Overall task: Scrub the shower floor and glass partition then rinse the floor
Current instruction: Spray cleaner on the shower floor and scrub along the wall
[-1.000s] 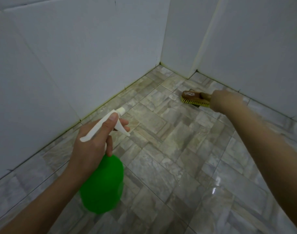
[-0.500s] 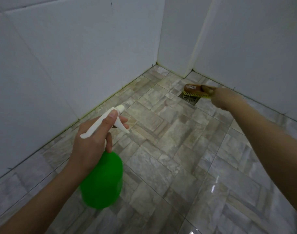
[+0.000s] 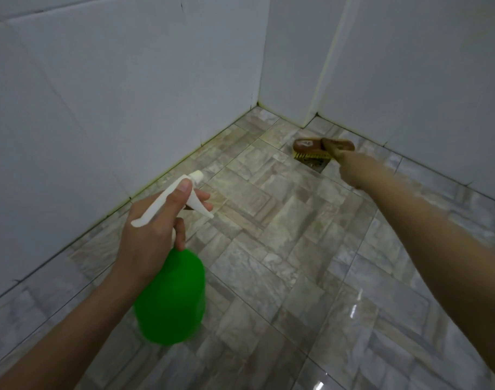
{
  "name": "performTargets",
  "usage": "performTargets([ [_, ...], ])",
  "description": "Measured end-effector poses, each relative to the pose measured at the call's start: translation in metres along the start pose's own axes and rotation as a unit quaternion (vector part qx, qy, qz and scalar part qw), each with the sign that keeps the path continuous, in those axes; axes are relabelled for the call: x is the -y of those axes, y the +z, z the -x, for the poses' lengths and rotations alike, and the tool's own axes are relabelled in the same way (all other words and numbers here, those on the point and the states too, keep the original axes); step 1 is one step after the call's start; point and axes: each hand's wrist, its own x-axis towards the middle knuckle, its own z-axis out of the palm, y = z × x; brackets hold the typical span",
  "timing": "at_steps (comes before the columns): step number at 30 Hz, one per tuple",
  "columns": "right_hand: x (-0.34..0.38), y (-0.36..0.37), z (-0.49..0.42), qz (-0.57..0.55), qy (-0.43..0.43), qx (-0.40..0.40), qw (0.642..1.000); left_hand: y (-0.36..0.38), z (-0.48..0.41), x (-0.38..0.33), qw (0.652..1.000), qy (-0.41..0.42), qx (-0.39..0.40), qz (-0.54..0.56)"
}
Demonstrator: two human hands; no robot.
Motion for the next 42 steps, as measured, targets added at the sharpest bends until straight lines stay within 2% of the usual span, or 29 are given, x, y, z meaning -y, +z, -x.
performTargets([
  [2, -0.009, -0.007, 0.009, -0.008, 0.011, 0.011, 1.000, -0.001, 0.003, 0.000, 1.000, 0.003, 0.001, 0.005],
  [5, -0.010, -0.033, 0.049, 0.026, 0.032, 0.068, 0.997, -0.007, 0.006, -0.001, 1.000, -0.006, -0.008, 0.008],
  [7, -0.003, -0.040, 0.104, 0.097, -0.037, 0.152, 0.983, -0.013, 0.005, -0.002, 1.000, -0.011, -0.011, 0.014],
  [9, 0.014, -0.038, 0.161, 0.091, -0.101, 0.209, 0.968, -0.017, 0.004, -0.003, 1.000, -0.012, -0.013, 0.018],
  [10, 0.026, -0.033, 0.176, 0.099, -0.140, 0.205, 0.964, -0.018, 0.004, -0.003, 1.000, -0.012, -0.016, 0.018],
  [12, 0.054, -0.009, 0.168, 0.114, -0.181, 0.142, 0.967, -0.020, 0.003, -0.002, 1.000, -0.009, -0.020, 0.012],
  [16, 0.101, 0.047, 0.086, 0.042, -0.183, 0.026, 0.982, -0.025, 0.001, -0.001, 0.999, -0.007, -0.028, 0.018],
  [18, 0.106, 0.038, 0.062, 0.015, -0.192, 0.016, 0.981, -0.025, 0.001, -0.004, 0.999, -0.001, -0.029, 0.035],
  [23, 0.094, 0.004, 0.074, 0.053, -0.246, 0.076, 0.965, -0.028, 0.003, -0.004, 0.999, -0.006, -0.037, 0.021],
  [27, 0.099, 0.051, 0.039, 0.010, -0.319, 0.008, 0.948, -0.045, 0.004, -0.003, 0.998, -0.004, -0.057, 0.009],
  [30, 0.088, 0.073, -0.032, -0.016, -0.292, -0.049, 0.955, -0.054, 0.004, 0.001, 0.998, -0.012, -0.065, -0.012],
  [33, 0.081, 0.071, -0.088, -0.095, -0.201, -0.059, 0.973, -0.060, 0.002, 0.004, 0.998, -0.008, -0.059, -0.026],
  [36, 0.089, 0.075, -0.106, -0.176, -0.150, -0.089, 0.969, -0.065, -0.004, 0.006, 0.997, -0.006, -0.075, -0.029],
  [38, 0.096, 0.094, -0.089, -0.174, -0.189, -0.083, 0.963, -0.066, -0.009, 0.008, 0.997, -0.013, -0.075, -0.030],
  [40, 0.098, 0.110, -0.070, -0.116, -0.280, -0.062, 0.951, -0.066, -0.012, 0.010, 0.997, -0.009, -0.072, -0.023],
  [42, 0.095, 0.111, -0.074, -0.042, -0.361, -0.078, 0.928, -0.064, -0.013, 0.012, 0.997, -0.011, -0.067, -0.028],
])
